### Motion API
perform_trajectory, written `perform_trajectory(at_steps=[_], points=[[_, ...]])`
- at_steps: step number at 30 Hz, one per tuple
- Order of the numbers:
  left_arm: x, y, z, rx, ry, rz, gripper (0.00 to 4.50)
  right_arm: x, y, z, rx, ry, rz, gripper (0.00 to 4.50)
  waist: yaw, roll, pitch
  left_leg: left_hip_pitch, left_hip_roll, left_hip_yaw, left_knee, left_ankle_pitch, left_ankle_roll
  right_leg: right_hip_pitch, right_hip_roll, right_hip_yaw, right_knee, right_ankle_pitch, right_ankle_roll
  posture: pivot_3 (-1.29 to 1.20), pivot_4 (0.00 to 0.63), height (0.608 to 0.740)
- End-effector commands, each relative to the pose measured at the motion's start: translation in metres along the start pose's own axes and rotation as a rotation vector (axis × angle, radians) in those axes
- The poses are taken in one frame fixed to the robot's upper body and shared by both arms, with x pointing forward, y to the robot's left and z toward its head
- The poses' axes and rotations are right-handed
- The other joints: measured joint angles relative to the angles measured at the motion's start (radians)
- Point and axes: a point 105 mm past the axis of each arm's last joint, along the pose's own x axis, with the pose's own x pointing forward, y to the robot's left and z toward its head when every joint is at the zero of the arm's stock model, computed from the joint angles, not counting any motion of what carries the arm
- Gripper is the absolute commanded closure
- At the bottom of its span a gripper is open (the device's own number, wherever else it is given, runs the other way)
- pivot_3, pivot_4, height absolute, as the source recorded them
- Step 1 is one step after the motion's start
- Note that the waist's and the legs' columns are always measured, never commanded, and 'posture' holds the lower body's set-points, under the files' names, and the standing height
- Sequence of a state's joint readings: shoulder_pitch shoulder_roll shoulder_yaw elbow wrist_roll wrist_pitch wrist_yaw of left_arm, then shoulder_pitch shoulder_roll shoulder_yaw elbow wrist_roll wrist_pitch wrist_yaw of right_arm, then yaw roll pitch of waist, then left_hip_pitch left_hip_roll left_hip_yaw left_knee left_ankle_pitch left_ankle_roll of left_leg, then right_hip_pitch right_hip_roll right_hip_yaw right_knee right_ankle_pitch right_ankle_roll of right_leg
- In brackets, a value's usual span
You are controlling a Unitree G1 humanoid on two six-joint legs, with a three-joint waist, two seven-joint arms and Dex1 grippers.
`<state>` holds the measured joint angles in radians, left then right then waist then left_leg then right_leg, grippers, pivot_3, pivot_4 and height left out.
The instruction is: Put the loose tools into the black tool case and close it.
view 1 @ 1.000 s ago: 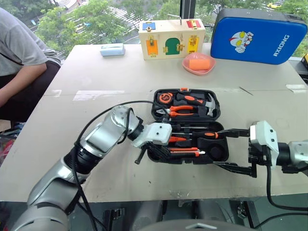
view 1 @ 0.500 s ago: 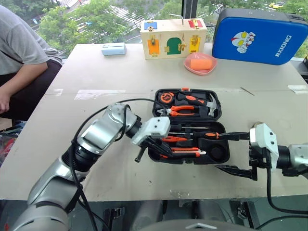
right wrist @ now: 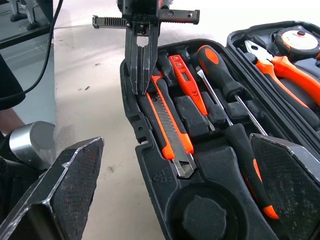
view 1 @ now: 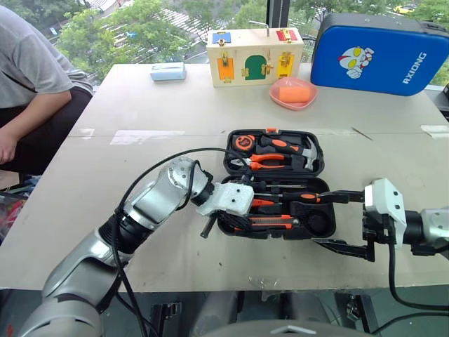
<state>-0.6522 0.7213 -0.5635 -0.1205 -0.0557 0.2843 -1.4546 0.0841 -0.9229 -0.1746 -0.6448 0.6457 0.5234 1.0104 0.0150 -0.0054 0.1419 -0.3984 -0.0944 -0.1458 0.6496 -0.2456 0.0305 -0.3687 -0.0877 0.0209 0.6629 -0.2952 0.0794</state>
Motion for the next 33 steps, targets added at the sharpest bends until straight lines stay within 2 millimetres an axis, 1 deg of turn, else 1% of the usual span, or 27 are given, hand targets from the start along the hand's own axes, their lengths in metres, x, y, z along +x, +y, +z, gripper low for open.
perform_trajectory(at_steps=[1,5,6,10,11,12,13,14,15,16,17,19,21,24,26,28,33], points=[[0.011,-0.004,-0.031,-0.062,0.108,0.007,4.44,0.0,0.001,0.008,-0.03,-0.02,0.002,0.0,0.001,0.0,0.0,0.001,0.0,0.0,0.0,0.0,0.0,0.0,0.0,0.0,0.0,0.0,0.0,0.0,0.15,0.735],[0.01,-0.004,-0.026,-0.078,0.072,0.01,4.44,0.0,0.001,0.008,-0.028,-0.02,-0.001,0.0,0.0,0.0,0.0,0.002,0.0,0.0,0.0,0.0,0.001,0.002,0.0,-0.001,0.0,0.0,0.0,0.0,0.15,0.735],[0.004,0.0,-0.02,-0.095,0.033,0.031,4.44,-0.001,0.001,0.008,-0.029,-0.018,-0.005,0.0,0.001,0.0,-0.001,0.002,0.0,0.0,0.0,0.0,0.001,0.002,0.0,-0.001,0.0,0.0,0.0,0.0,0.15,0.735],[-0.031,0.013,0.007,-0.196,-0.185,0.138,4.44,-0.01,-0.004,0.007,-0.031,-0.006,-0.055,0.0,-0.001,-0.001,0.001,0.001,0.0,-0.001,0.0,0.0,0.001,0.001,0.001,-0.002,0.001,0.0,0.0,0.0,0.15,0.735],[-0.046,0.016,0.015,-0.207,-0.265,0.184,4.44,-0.017,-0.006,0.006,-0.02,-0.003,-0.092,0.0,-0.001,-0.001,0.002,0.0,0.0,-0.002,0.0,0.0,0.001,0.0,0.002,-0.002,0.001,0.0,0.0,0.0,0.15,0.735],[-0.062,0.018,0.023,-0.215,-0.351,0.235,3.82,-0.025,-0.008,0.004,-0.006,0.003,-0.127,0.0,0.0,-0.002,0.002,-0.002,0.0,-0.002,0.001,0.0,0.001,-0.002,0.002,-0.003,0.002,0.0,0.0,0.0,0.15,0.735],[-0.074,0.019,0.03,-0.22,-0.42,0.269,3.56,-0.032,-0.009,0.003,0.005,0.008,-0.154,0.0,-0.001,-0.002,0.002,-0.003,0.0,-0.003,0.001,0.0,0.0,-0.002,0.002,-0.003,0.001,0.0,0.0,0.0,0.15,0.735],[-0.086,0.017,0.034,-0.22,-0.464,0.299,3.19,-0.04,-0.008,0.0,0.022,0.02,-0.186,0.0,-0.001,-0.002,0.002,-0.003,0.0,-0.003,0.001,0.002,-0.003,-0.002,0.001,-0.003,0.001,0.0,0.0,0.0,0.15,0.735],[-0.095,0.012,0.035,-0.239,-0.486,0.289,2.71,-0.049,-0.007,-0.003,0.04,0.032,-0.224,0.0,-0.001,-0.002,0.002,-0.003,0.0,-0.003,0.0,0.002,-0.003,-0.002,0.001,-0.003,0.0,0.0,0.0,0.0,0.15,0.735],[-0.101,0.007,0.037,-0.255,-0.503,0.272,2.18,-0.059,-0.006,-0.007,0.062,0.044,-0.264,0.0,-0.002,-0.002,0.002,-0.003,0.0,-0.003,-0.001,0.002,-0.004,-0.002,0.0,-0.003,-0.001,0.0,0.0,0.0,0.15,0.735],[-0.105,0.004,0.039,-0.266,-0.514,0.259,1.76,-0.065,-0.005,-0.009,0.075,0.052,-0.29,0.0,-0.003,-0.001,0.003,-0.003,0.0,-0.003,-0.001,0.002,-0.004,-0.002,0.0,-0.003,-0.002,0.0,0.0,0.0,0.15,0.735],[-0.111,-0.001,0.045,-0.296,-0.56,0.232,0.85,-0.091,-0.003,-0.018,0.14,0.059,-0.41,0.0,0.002,-0.001,0.003,-0.003,0.0,-0.002,-0.002,0.002,-0.004,-0.002,0.0,-0.001,-0.001,0.0,0.0,0.0,0.15,0.735],[-0.112,-0.005,0.049,-0.304,-0.566,0.212,0.01,-0.119,0.003,-0.03,0.203,0.082,-0.522,0.0,0.006,-0.001,0.003,-0.003,0.0,-0.003,-0.001,0.002,-0.004,-0.001,0.0,-0.002,-0.002,-0.001,0.0,0.0,0.15,0.735],[-0.11,-0.007,0.053,-0.287,-0.554,0.2,0.01,-0.15,0.012,-0.042,0.255,0.131,-0.638,0.0,-0.002,-0.002,0.004,-0.001,0.0,0.0,-0.001,-0.001,0.001,-0.001,-0.002,0.001,-0.001,0.0,0.0,0.0,0.15,0.735],[-0.108,-0.005,0.054,-0.268,-0.544,0.204,0.01,-0.162,0.013,-0.044,0.278,0.137,-0.679,0.0,-0.004,-0.001,0.004,0.0,0.0,0.001,-0.002,-0.001,0.001,-0.001,-0.002,0.004,-0.001,0.0,0.0,0.0,0.15,0.735],[-0.107,-0.005,0.055,-0.247,-0.535,0.207,0.01,-0.159,0.009,-0.046,0.27,0.146,-0.66,0.0,-0.004,-0.001,0.005,0.0,0.0,0.002,-0.002,-0.001,0.002,-0.001,-0.002,0.004,-0.001,0.0,0.0,0.0,0.15,0.735],[-0.102,-0.004,0.061,-0.2,-0.511,0.218,0.01,-0.136,-0.026,-0.052,0.224,0.159,-0.603,0.0,-0.008,-0.002,0.006,0.0,0.001,0.002,-0.002,-0.001,0.001,-0.002,-0.001,0.004,-0.001,0.0,0.0,0.0,0.15,0.735]])
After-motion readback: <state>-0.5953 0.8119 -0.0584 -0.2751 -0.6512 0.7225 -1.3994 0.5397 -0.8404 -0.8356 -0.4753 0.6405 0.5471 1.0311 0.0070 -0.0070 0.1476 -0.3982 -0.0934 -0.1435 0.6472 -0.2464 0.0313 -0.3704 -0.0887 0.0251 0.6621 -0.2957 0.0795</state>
